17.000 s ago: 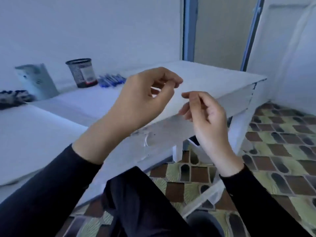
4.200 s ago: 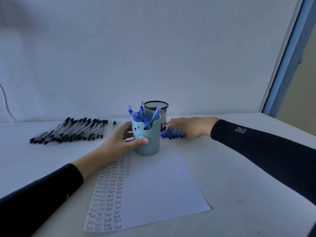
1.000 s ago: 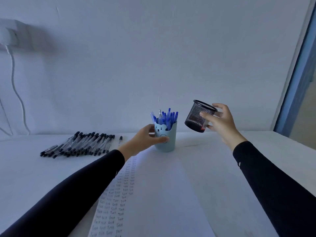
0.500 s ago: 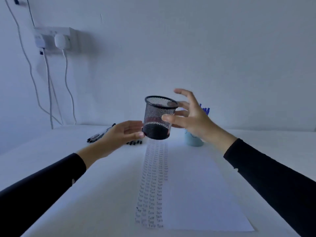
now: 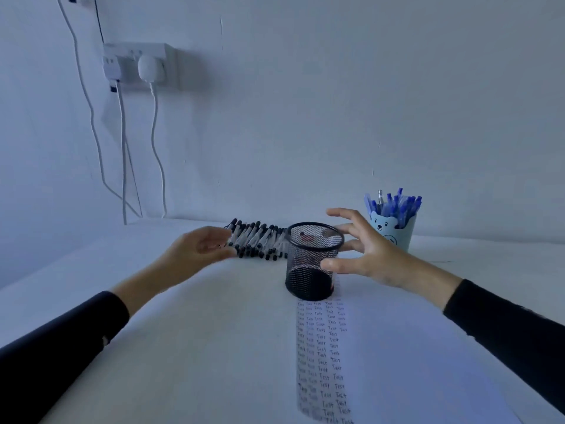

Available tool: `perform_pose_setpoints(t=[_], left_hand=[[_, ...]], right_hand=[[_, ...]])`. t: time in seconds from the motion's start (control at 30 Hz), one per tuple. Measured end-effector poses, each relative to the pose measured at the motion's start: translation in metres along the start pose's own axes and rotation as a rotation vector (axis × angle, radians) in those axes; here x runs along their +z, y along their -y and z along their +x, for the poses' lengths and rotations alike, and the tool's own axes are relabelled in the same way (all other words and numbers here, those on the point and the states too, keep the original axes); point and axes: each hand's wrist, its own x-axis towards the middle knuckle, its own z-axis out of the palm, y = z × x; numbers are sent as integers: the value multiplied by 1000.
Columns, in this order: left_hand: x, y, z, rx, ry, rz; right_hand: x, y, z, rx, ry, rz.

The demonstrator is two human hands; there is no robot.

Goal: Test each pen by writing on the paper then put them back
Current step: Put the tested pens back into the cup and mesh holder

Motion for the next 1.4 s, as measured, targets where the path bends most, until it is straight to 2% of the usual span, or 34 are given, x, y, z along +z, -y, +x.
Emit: perform_pose_setpoints(t=[0.1,0.17,0.3,0.37,0.43,0.5,0.7,0.97,1.17,1.3,1.4], left_hand=[[-12,12,17,-52,-242,110],[-22,19,31,-182,-270,211],[-32,29,61,-491,-62,220],[-32,28,74,-564,-27,271],[-32,23,84,-636,28,195],[-32,14,89,-715,87,91],[-32,4,101,-862,219,78],[-20,-10,115,-913,408,82],[-17,-16,112,-814,391,195],[-38,-10,102,-808,445,176],[-65,-16,95,-709,456,167]], right_hand=[[-2,-9,-2,78,60,66],[3,-19,-2,121,79,105],[11,-36,0,175,-28,301],[11,-37,1,200,-31,464],[9,-37,3,221,-43,546],[6,-40,5,241,-64,599],[6,-45,9,250,-85,645],[7,-48,10,252,-76,614],[6,-50,12,248,-78,631],[6,-50,12,244,-78,643],[5,-52,11,241,-75,640]])
